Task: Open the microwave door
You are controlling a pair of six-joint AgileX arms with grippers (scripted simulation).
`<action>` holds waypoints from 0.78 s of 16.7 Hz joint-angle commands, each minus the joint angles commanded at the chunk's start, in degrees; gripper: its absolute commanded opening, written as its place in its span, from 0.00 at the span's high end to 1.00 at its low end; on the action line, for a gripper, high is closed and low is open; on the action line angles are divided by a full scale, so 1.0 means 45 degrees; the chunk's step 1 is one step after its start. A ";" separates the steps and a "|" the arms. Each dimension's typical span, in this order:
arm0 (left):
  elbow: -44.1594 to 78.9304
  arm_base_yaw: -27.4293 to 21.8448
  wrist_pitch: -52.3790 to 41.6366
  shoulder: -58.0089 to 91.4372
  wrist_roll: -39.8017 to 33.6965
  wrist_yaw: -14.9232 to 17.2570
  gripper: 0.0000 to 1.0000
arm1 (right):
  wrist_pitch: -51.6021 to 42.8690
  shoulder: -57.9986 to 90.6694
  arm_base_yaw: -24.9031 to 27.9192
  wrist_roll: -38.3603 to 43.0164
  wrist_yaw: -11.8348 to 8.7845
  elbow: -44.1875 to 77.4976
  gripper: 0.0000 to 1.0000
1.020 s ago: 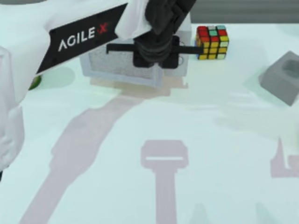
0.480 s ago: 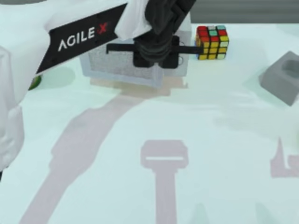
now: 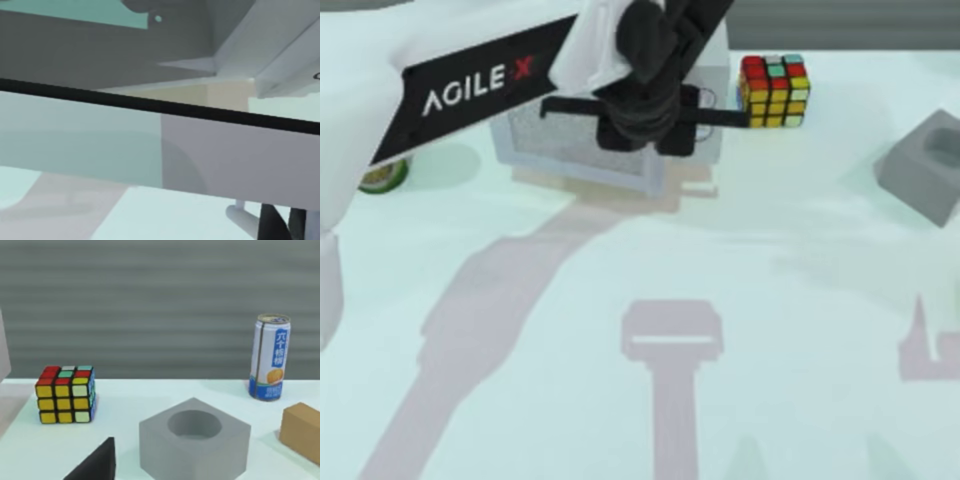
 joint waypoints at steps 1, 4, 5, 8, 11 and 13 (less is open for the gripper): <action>-0.0319 0.0036 0.0161 -0.0206 0.0209 0.0105 1.00 | 0.0000 0.0000 0.0000 0.0000 0.0000 0.0000 0.00; -0.0817 0.0080 0.0446 -0.0555 0.0559 0.0288 1.00 | 0.0000 0.0000 0.0000 0.0000 0.0000 0.0000 0.00; -0.0817 0.0080 0.0446 -0.0555 0.0559 0.0288 1.00 | 0.0000 0.0000 0.0000 0.0000 0.0000 0.0000 0.00; -0.0817 0.0080 0.0446 -0.0555 0.0559 0.0288 1.00 | 0.0000 0.0000 0.0000 0.0000 0.0000 0.0000 0.00; -0.0817 0.0080 0.0446 -0.0555 0.0559 0.0288 1.00 | 0.0000 0.0000 0.0000 0.0000 0.0000 0.0000 0.00; -0.0817 0.0080 0.0446 -0.0555 0.0559 0.0288 1.00 | 0.0000 0.0000 0.0000 0.0000 0.0000 0.0000 0.00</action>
